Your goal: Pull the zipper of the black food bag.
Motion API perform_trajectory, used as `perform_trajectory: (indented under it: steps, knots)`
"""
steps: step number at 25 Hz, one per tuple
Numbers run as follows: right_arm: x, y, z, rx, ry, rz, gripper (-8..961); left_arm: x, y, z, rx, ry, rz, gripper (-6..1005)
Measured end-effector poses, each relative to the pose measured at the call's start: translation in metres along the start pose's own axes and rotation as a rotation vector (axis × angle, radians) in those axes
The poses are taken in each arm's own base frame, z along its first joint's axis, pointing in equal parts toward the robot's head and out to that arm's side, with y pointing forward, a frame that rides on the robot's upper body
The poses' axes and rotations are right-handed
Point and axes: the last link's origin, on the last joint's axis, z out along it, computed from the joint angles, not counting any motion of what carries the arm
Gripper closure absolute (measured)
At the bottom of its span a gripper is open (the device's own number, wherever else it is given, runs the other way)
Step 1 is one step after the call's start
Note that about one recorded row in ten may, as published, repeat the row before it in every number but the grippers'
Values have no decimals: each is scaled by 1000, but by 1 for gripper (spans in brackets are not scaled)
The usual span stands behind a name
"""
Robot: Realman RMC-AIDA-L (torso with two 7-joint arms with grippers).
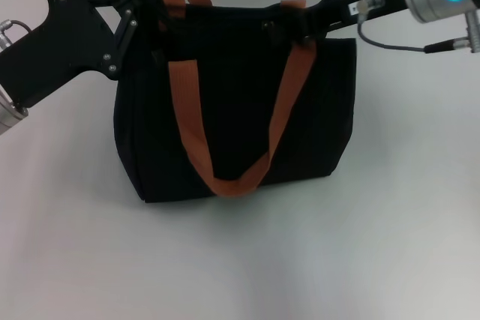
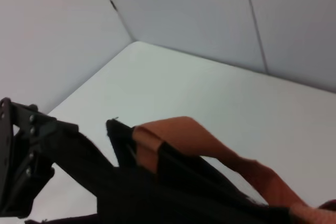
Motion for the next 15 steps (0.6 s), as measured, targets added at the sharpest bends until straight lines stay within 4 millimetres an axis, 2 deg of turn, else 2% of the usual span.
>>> perform_trajectory:
  steps: [8,15]
  knots:
    - [12,-7,-19,43,-44,29,956,0,-1,0,3,-3,1,970]
    - [19,-12,-28,60,-58,49,955,-1,-1,1,6,-8,1,970]
